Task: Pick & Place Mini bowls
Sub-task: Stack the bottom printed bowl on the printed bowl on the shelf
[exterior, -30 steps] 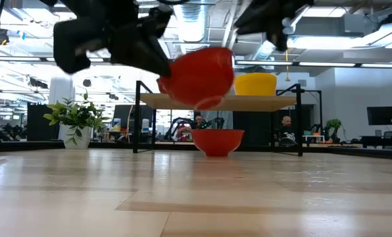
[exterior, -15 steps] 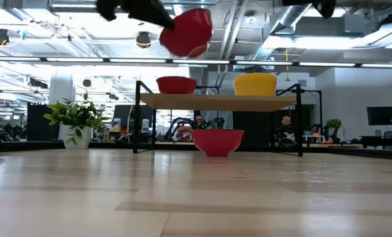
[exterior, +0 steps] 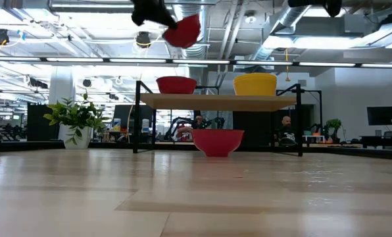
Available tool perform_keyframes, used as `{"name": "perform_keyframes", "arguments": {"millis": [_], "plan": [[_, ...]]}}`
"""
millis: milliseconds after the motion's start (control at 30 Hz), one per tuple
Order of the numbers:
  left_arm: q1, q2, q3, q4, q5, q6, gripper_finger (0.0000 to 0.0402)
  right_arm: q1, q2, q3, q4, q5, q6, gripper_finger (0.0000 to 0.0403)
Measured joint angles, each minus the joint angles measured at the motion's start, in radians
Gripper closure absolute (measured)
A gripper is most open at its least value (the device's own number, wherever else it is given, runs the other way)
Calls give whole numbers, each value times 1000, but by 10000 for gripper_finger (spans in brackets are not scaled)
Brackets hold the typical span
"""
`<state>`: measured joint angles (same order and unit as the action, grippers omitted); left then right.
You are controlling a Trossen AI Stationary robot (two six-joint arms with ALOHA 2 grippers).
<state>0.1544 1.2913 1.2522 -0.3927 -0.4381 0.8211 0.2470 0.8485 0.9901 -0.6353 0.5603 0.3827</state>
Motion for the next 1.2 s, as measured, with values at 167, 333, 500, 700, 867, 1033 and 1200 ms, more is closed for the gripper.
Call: {"name": "perform_keyframes", "arguments": {"millis": [167,333,500,700,867,1033,1200], "plan": [[140,48,4,-4,37,7,394,-69,5,0,4,23,-64,390],[190,118,4,-3,95,10,394,-131,30,0,4,18,-103,390],[190,148,3,-43,96,13,394,-157,61,0,16,16,-96,390],[181,142,3,-145,109,9,394,-158,99,0,29,12,-64,392],[178,141,2,-172,125,8,394,-158,126,0,40,11,-59,392],[178,134,2,-173,126,9,391,-158,135,0,46,8,-49,392],[177,132,2,-175,117,4,377,-158,139,0,45,3,-42,392]]}}
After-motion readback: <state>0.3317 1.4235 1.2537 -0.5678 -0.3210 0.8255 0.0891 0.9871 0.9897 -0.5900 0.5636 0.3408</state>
